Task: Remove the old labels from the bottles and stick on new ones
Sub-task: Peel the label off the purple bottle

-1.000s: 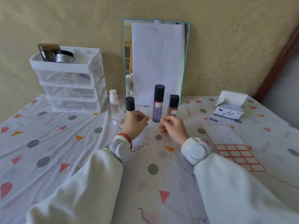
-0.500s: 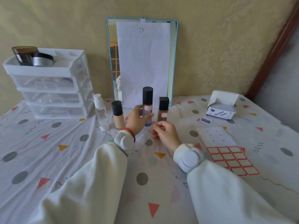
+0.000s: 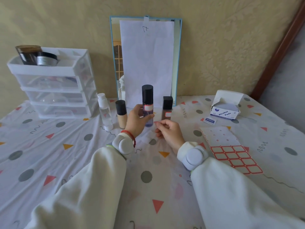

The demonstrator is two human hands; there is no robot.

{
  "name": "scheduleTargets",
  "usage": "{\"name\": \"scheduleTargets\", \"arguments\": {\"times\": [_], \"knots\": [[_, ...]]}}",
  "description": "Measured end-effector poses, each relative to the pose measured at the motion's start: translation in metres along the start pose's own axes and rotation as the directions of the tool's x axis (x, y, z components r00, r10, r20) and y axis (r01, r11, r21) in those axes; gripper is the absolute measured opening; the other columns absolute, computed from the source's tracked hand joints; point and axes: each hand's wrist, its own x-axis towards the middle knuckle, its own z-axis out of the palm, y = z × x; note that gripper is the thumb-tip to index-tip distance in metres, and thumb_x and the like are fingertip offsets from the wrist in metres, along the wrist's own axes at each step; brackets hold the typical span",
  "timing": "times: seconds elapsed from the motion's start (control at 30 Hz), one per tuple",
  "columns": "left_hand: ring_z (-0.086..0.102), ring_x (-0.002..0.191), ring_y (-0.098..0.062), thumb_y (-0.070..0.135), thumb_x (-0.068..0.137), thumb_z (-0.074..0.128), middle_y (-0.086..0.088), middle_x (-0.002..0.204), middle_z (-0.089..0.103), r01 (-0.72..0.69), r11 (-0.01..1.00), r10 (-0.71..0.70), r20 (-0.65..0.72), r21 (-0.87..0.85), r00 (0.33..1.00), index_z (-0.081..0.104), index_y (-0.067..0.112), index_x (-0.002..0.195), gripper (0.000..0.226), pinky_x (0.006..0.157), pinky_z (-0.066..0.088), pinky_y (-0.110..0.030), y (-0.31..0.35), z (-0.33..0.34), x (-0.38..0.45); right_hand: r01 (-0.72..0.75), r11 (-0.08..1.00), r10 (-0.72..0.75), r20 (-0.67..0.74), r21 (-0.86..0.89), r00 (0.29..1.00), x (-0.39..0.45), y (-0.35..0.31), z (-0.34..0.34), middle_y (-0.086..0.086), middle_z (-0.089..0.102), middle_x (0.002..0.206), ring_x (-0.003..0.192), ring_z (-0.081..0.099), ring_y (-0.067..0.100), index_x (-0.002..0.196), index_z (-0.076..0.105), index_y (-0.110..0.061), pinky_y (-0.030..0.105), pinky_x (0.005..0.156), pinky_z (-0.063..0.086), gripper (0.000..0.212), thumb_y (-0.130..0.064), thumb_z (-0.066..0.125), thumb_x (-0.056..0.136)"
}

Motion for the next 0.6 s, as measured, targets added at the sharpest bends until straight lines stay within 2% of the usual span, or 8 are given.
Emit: {"name": "scheduleTargets", "arguments": {"times": [0.03, 0.13, 0.23, 0.3, 0.4, 0.53, 0.6], "knots": [[0.063, 0.084, -0.016, 0.014, 0.080, 0.075, 0.000, 0.087, 0.065, -0.006, 1.000, 0.006, -0.003, 0.000, 1.000, 0.057, 0.011, 0.106, 0.032, 0.072, 0.050, -0.012, 0.003, -0.005, -0.005, 0.006, 1.000, -0.006, 0.006, 0.002, 1.000, -0.003, -0.003, 0.001, 0.003, 0.065, 0.069, 0.056, 0.061, 0.009, 0.095, 0.065, 0.000, 0.018, 0.058, 0.052, 0.017, -0.015, 0.058, 0.095], [0.066, 0.086, -0.021, 0.014, 0.079, 0.076, -0.006, 0.091, 0.068, 0.011, 1.000, -0.011, -0.004, -0.018, 1.000, 0.059, 0.009, 0.105, 0.031, 0.078, 0.054, -0.027, 0.010, -0.022, -0.022, 0.016, 1.000, -0.017, 0.035, 0.012, 0.999, -0.012, -0.013, 0.007, 0.004, 0.064, 0.069, 0.053, 0.060, 0.009, 0.095, 0.064, 0.001, 0.016, 0.054, 0.051, 0.014, -0.011, 0.056, 0.095], [0.068, 0.087, -0.024, 0.012, 0.080, 0.075, -0.010, 0.092, 0.070, 0.015, 0.994, -0.015, 0.000, -0.110, 1.000, 0.061, 0.006, 0.106, 0.029, 0.079, 0.056, -0.029, 0.012, -0.035, -0.038, 0.026, 0.999, -0.027, 0.050, 0.020, 0.998, -0.018, -0.018, 0.015, 0.004, 0.065, 0.070, 0.056, 0.061, 0.010, 0.093, 0.063, -0.003, 0.017, 0.056, 0.052, 0.012, -0.012, 0.056, 0.095], [0.069, 0.089, -0.025, 0.010, 0.081, 0.074, -0.010, 0.093, 0.071, 0.019, 0.988, -0.019, 0.002, -0.154, 1.000, 0.062, 0.006, 0.107, 0.028, 0.082, 0.056, -0.033, 0.012, -0.043, -0.049, 0.034, 0.999, -0.035, 0.052, 0.020, 0.998, -0.022, -0.019, 0.022, 0.003, 0.068, 0.074, 0.063, 0.064, 0.012, 0.093, 0.064, -0.006, 0.019, 0.059, 0.054, 0.012, -0.015, 0.057, 0.095], [0.070, 0.086, -0.018, 0.011, 0.084, 0.071, -0.004, 0.090, 0.072, 0.007, 0.986, -0.005, 0.012, -0.169, 1.000, 0.064, 0.009, 0.104, 0.022, 0.081, 0.056, -0.030, 0.008, -0.054, -0.063, 0.055, 0.998, -0.056, 0.079, 0.006, 0.995, -0.025, -0.017, 0.036, 0.005, 0.071, 0.090, 0.079, 0.069, 0.013, 0.099, 0.066, -0.008, 0.019, 0.064, 0.055, 0.015, -0.019, 0.057, 0.095], [0.069, 0.094, -0.025, 0.013, 0.086, 0.068, -0.015, 0.103, 0.071, 0.052, 0.976, -0.047, 0.027, -0.211, 0.999, 0.064, 0.001, 0.111, 0.028, 0.087, 0.055, -0.036, 0.002, -0.059, -0.070, 0.080, 0.997, -0.077, 0.101, -0.021, 0.992, -0.024, -0.011, 0.050, 0.011, 0.070, 0.103, 0.095, 0.068, 0.022, 0.110, 0.066, -0.004, 0.030, 0.079, 0.058, 0.025, -0.021, 0.052, 0.098], [0.067, 0.094, -0.024, 0.016, 0.087, 0.068, -0.013, 0.102, 0.070, 0.072, 0.982, -0.069, 0.026, -0.175, 0.997, 0.066, 0.007, 0.108, 0.024, 0.087, 0.055, -0.037, 0.000, -0.061, -0.069, 0.073, 0.997, -0.071, 0.113, -0.013, 0.991, -0.026, -0.005, 0.053, 0.007, 0.070, 0.105, 0.098, 0.067, 0.021, 0.111, 0.067, -0.007, 0.030, 0.082, 0.057, 0.026, -0.024, 0.051, 0.098]]}}
